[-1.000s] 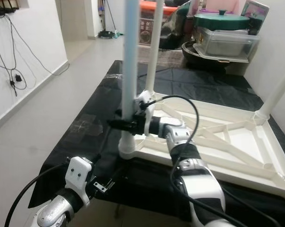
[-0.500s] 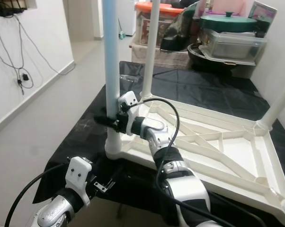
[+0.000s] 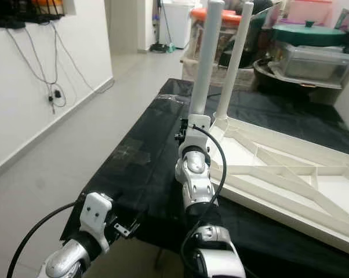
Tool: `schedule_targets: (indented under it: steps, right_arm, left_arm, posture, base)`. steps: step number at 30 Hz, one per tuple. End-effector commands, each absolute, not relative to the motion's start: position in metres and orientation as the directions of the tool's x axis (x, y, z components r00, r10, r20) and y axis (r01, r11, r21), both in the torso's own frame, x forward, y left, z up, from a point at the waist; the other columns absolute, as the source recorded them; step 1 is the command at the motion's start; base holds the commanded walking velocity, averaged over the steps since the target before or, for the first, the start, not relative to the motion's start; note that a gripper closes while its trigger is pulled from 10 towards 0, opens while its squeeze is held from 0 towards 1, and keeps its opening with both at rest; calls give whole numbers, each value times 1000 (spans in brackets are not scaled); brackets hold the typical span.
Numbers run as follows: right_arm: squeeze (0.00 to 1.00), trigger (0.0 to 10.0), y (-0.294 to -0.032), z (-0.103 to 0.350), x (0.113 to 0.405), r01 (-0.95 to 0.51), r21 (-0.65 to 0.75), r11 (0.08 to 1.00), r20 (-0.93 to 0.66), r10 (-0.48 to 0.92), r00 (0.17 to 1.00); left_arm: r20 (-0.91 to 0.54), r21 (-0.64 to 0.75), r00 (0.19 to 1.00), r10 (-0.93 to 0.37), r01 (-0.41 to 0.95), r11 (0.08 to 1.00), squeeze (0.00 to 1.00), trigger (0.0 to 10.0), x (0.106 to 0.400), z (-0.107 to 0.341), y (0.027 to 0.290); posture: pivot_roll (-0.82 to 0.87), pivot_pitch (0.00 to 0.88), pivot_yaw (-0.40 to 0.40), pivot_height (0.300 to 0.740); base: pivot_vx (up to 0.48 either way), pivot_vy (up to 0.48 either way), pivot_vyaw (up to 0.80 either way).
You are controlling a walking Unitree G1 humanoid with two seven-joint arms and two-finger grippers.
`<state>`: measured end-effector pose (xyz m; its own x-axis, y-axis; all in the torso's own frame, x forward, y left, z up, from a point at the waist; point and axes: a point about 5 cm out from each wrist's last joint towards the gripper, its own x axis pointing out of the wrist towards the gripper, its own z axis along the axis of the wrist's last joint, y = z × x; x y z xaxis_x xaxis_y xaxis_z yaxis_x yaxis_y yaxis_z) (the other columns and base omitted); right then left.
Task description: Building children table
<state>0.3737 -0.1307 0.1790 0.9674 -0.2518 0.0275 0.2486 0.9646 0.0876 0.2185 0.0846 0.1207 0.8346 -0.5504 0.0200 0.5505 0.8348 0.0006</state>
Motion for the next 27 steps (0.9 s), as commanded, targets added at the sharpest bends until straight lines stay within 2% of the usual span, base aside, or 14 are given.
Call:
schedule_targets:
  steps: [1,2,3,4,6,10,11,13,18,21,22,25,26,27]
  right_arm:
    - [0,0,-124,171,366,301,159,940,-4,-304,953]
    - [0,0,-124,171,366,301,159,940,-4,-304,953]
    - [0,10000,-113,169,366,264,165,950,-1,-268,964]
    - [1000,10000,-100,170,366,174,191,966,27,-182,983]
    - [1000,10000,-88,171,365,77,217,973,61,-92,994]
    - [1000,10000,-89,172,363,38,200,979,77,-54,996]
    - [0,10000,-93,169,366,-20,190,982,65,7,998]
    - [0,10000,-103,165,375,-161,195,967,41,156,987]
    - [0,10000,-109,167,382,-334,207,919,38,334,942]
    - [0,10000,-101,177,386,-636,169,753,34,640,767]
    - [0,10000,-101,177,386,-636,169,753,34,640,767]
    - [0,10000,-76,185,382,-831,143,538,-10,840,543]
    - [0,10000,-76,185,382,-831,143,538,-10,840,543]
    - [0,10000,-69,186,378,-884,127,451,-31,892,450]
  left_arm:
    - [7,4,833,-553,553,833,0,10000,219,117,85]
    - [7,4,833,-553,553,833,0,10000,219,117,85]
    - [7,4,834,-552,552,834,0,10000,219,116,85]
    - [6,3,834,-552,552,834,0,10000,220,115,85]
    - [5,1,833,-554,554,833,0,10000,220,115,85]
    - [3,1,831,-556,556,831,0,10000,220,114,85]
    - [2,0,831,-557,557,831,0,10000,220,113,85]
    - [-1,-1,830,-558,558,830,0,10000,221,112,85]
    - [-2,-1,829,-559,559,829,0,10000,221,111,85]
    - [-1,2,826,-563,563,826,0,10000,222,111,85]
    - [-1,2,826,-563,563,826,0,10000,222,111,85]
    - [3,15,819,-573,573,819,0,10000,223,111,83]
    - [3,15,819,-573,573,819,0,10000,223,111,83]
    - [3,16,819,-574,573,819,0,10000,223,111,82]
  posture:
    - [160,0,-64,740]
    - [160,0,-64,740]
    - [156,0,-63,740]
    - [154,0,-63,740]
    - [154,0,-61,740]
    - [153,0,-64,740]
    - [150,0,-62,740]
    - [149,0,-62,740]
    - [148,0,-61,740]
    - [145,0,-56,740]
    - [145,0,-56,740]
    - [163,0,-64,740]
    - [163,0,-64,740]
    - [178,0,-73,740]
  base:
    - [0,0,0]
    - [0,0,0]
    - [0,0,0]
    - [0,0,0]
    - [0,0,0]
    - [0,0,0]
    - [0,0,0]
    - [0,0,0]
    - [0,0,0]
    - [0,0,0]
    - [0,0,0]
    - [0,0,0]
    - [0,0,0]
    - [0,0,0]
